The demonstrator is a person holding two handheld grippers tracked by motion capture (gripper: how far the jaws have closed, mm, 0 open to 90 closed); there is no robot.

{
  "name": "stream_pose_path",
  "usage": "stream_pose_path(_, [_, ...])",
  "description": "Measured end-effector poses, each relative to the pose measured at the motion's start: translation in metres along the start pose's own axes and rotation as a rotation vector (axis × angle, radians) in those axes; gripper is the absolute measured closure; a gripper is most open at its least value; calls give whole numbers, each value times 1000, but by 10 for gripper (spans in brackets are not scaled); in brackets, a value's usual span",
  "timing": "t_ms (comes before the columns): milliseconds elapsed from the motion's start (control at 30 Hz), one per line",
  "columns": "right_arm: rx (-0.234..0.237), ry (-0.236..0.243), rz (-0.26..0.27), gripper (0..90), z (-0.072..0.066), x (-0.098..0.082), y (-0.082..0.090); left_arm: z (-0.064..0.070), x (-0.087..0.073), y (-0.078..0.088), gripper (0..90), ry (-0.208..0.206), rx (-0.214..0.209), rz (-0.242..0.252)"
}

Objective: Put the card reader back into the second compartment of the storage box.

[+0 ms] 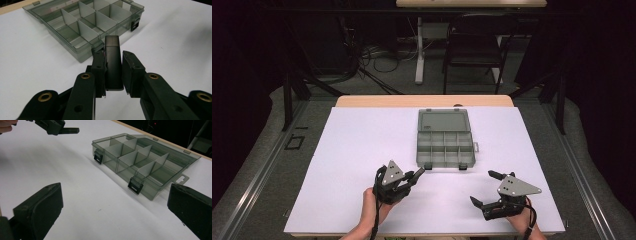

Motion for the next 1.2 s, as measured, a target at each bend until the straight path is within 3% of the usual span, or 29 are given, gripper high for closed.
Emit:
stream_pose_path(567, [4, 8, -2, 0, -2, 0, 0, -7, 14, -7, 732, -15, 2, 6])
stream_pose_path(1200, [2, 9, -3, 0, -2, -1, 0, -17, 35, -11, 733, 0, 4, 48])
Point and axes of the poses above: each handheld gripper's, and its own axes: y roughly backward along the jaws, x roughly out of its top, z roughly to its right, the point moved 9 cm from there along -y, roughly forward along the jaws
